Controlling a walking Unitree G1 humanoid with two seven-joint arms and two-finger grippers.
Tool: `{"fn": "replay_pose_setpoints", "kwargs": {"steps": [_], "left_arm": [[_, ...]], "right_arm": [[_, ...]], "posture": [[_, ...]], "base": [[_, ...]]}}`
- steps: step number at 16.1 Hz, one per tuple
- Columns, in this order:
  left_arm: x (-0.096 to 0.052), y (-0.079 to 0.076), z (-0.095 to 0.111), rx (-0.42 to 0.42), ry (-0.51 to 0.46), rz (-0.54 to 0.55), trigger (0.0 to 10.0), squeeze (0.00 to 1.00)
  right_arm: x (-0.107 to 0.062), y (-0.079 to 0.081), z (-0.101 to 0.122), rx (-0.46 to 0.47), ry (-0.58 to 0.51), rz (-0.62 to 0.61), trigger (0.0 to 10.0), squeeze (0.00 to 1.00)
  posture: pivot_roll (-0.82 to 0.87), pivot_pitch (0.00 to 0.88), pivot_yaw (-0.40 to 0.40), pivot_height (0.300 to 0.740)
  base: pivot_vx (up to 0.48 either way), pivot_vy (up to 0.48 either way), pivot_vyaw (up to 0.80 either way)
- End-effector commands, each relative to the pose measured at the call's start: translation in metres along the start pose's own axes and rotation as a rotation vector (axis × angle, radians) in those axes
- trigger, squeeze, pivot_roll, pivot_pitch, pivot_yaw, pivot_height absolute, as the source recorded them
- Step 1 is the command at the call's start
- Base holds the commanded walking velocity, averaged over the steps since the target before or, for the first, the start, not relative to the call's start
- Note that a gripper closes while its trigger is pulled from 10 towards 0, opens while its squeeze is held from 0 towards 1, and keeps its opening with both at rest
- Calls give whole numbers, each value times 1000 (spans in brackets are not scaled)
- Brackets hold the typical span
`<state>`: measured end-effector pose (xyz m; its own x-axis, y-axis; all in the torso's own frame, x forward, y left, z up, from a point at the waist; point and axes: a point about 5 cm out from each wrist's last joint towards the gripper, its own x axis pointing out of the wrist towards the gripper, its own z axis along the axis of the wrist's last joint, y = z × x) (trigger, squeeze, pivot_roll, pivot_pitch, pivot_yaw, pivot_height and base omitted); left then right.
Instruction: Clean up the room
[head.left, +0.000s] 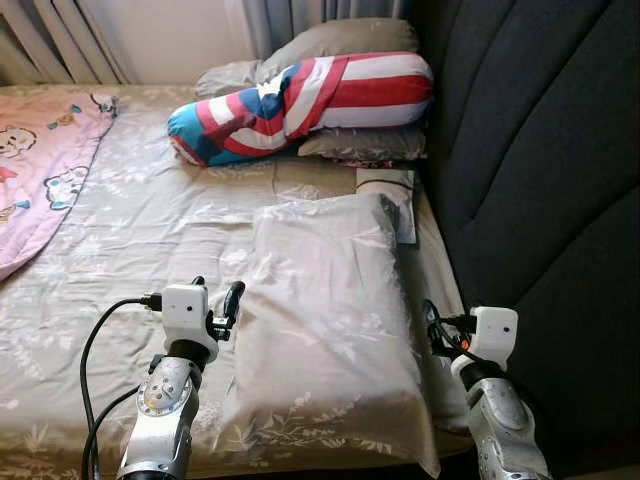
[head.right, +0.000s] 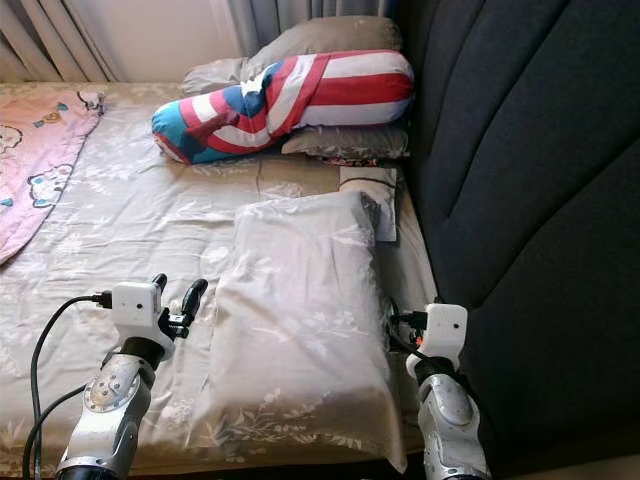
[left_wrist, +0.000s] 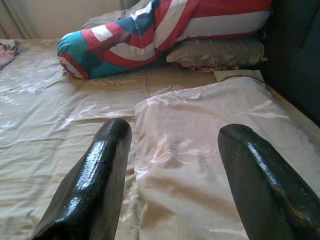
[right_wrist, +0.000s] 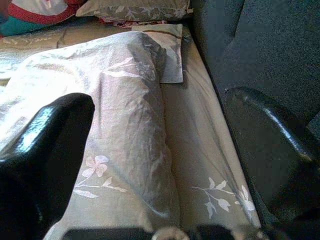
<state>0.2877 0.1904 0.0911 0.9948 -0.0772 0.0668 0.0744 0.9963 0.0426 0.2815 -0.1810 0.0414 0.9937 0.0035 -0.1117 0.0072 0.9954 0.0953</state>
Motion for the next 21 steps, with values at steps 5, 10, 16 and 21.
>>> {"fn": "replay_pose_setpoints", "kwargs": {"steps": [5,10,16,21], "left_arm": [[-3,0,0,-9,-4,1,10000,0],[-2,-1,0,-8,-1,-1,10000,0],[-1,0,0,-9,-3,1,10000,0],[0,1,0,-8,-7,5,10000,0]], "right_arm": [[-2,0,-2,1,13,-2,10000,0],[-3,0,-4,0,11,-9,10000,0],[-1,0,-2,5,5,-11,10000,0],[1,1,-3,2,14,-8,10000,0]], "posture": [[-8,133,-20,716],[-6,129,-21,687],[-6,115,-19,687],[-5,108,-23,667]], "base": [[0,0,0],[0,0,0],[0,0,0],[0,0,0]]}}
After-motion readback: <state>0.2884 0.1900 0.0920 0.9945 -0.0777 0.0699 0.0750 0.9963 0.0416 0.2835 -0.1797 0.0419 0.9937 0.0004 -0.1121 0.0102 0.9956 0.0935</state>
